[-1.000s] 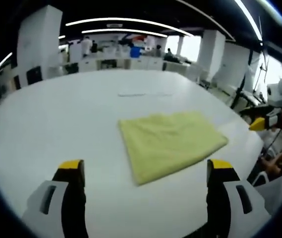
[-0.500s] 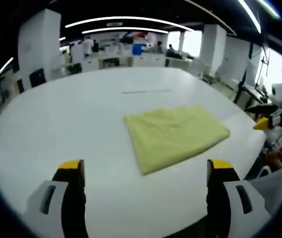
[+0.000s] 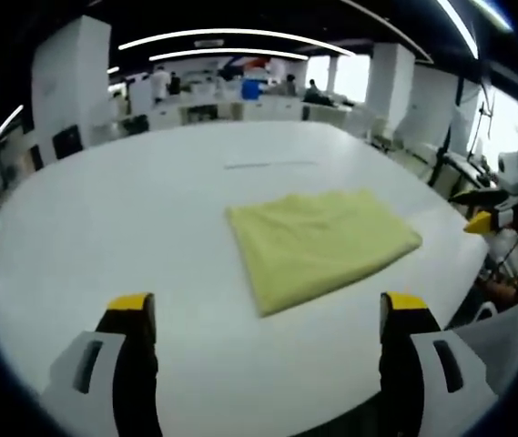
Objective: Fold the garment on the visible template until the final outline fits inside the template.
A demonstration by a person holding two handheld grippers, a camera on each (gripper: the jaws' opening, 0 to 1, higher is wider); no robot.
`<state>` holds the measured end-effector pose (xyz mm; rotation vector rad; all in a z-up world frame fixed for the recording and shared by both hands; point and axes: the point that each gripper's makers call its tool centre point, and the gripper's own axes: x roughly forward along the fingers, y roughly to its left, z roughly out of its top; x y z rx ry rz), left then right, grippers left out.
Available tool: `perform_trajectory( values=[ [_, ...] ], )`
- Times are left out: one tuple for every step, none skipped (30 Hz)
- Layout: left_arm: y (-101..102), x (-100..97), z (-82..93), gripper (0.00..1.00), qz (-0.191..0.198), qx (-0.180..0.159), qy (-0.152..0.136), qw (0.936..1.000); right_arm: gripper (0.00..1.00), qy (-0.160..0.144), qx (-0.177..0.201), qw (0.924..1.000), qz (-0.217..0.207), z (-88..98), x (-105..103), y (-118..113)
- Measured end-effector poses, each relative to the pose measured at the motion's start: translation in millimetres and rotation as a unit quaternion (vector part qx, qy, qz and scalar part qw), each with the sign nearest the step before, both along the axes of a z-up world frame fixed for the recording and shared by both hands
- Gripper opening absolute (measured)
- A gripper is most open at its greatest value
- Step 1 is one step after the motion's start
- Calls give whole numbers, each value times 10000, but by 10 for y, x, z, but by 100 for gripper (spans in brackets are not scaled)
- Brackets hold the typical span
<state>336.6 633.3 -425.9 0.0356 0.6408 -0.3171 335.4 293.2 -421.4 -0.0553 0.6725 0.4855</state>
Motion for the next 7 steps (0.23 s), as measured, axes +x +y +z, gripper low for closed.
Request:
perform_trajectory(
  values=[
    [7, -5, -4, 99, 2, 4, 2, 10000, 100, 2, -6, 10000, -6, -1, -1, -7],
    [11, -10, -9, 99, 7, 5, 19, 10000, 100, 3, -8, 10000, -16, -2, -2, -17],
    [20, -16, -14, 99, 25, 10, 30, 10000, 100, 12, -10, 10000, -26, -5, -3, -25],
    [22, -18, -16, 99, 28, 14, 31, 10000, 100, 24, -16, 10000, -26, -8, -8, -29],
    [25, -22, -17, 99, 23, 21, 33, 10000, 100, 33, -21, 10000, -23, -10, -12, -31],
    [29, -25, -19, 99, 30, 23, 38, 10000, 100, 45, -35, 10000, -15, -14, -18, -36],
    [22, -34, -14, 99, 28, 23, 32, 10000, 100, 56, -52, 10000, -3, -16, -23, -39]
  ],
)
